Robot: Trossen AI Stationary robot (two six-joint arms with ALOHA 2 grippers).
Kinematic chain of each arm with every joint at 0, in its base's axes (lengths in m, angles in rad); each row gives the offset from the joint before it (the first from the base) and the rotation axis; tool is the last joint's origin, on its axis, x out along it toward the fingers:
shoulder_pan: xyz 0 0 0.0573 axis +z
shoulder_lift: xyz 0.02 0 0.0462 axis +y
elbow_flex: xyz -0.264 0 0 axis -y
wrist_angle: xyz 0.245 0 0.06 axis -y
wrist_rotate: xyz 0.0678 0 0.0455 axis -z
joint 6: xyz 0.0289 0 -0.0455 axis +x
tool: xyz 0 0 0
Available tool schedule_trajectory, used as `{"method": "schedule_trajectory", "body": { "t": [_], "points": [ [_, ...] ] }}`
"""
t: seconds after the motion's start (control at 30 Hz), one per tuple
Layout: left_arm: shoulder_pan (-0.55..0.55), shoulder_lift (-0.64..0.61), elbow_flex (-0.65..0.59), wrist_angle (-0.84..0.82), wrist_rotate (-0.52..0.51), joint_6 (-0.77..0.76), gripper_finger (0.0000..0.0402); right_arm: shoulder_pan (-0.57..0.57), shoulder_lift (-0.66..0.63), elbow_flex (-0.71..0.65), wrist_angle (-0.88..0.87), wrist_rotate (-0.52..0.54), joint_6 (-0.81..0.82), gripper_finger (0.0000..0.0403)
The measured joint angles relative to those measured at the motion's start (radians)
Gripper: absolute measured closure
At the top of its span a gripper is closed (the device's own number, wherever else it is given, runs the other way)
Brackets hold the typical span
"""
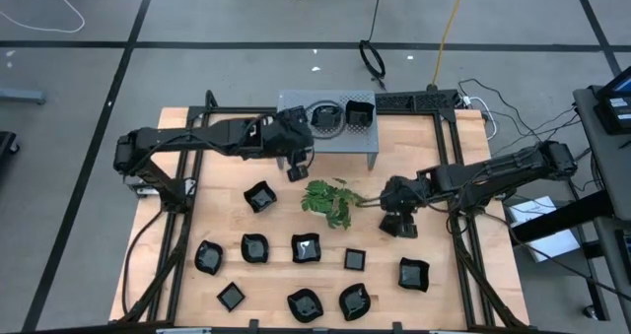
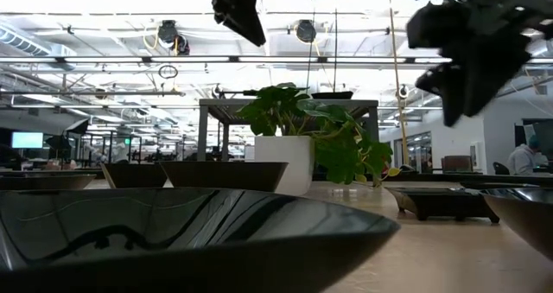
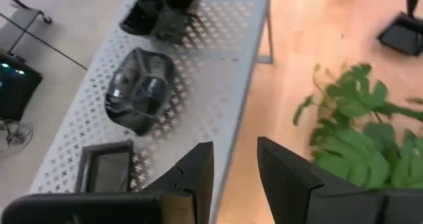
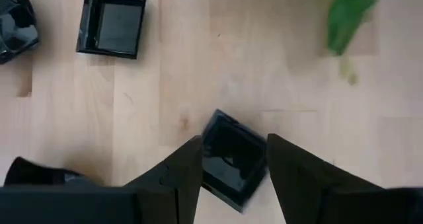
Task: Pick & Place Mini shaped plates
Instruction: Adjust the square black bowl on the table
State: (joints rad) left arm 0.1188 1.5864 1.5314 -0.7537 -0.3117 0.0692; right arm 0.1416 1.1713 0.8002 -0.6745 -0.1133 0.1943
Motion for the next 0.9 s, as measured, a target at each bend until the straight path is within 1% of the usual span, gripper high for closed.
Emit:
{"method": "schedule_trajectory", "body": {
  "t": [0.13,0.27,0.33,0.5,0.73,0.9],
  "points": [
    [-0.034,0.0,0.0,-0.008,0.0,-0.012,0.0279,0.044,0.0,-0.084,0.112,0.006,0.06,0.0246],
    [-0.06,0.0,0.0,-0.012,0.0,-0.024,0.0279,0.086,0.001,-0.168,0.273,0.013,0.128,0.0248],
    [-0.072,0.0,0.0,-0.025,-0.001,-0.027,0.0279,0.109,0.009,-0.203,0.333,0.045,0.172,0.0252],
    [-0.097,0.0,0.0,-0.047,-0.002,-0.035,0.0279,0.166,0.045,-0.223,0.346,0.162,0.257,0.0256],
    [-0.122,0.0,0.0,-0.068,-0.003,-0.073,0.0279,0.227,0.121,-0.224,0.378,0.194,0.296,0.0257],
    [-0.139,0.0,0.0,-0.069,-0.003,-0.087,0.0279,0.245,0.166,-0.223,0.39,0.197,0.324,0.0257]
  ]
}}
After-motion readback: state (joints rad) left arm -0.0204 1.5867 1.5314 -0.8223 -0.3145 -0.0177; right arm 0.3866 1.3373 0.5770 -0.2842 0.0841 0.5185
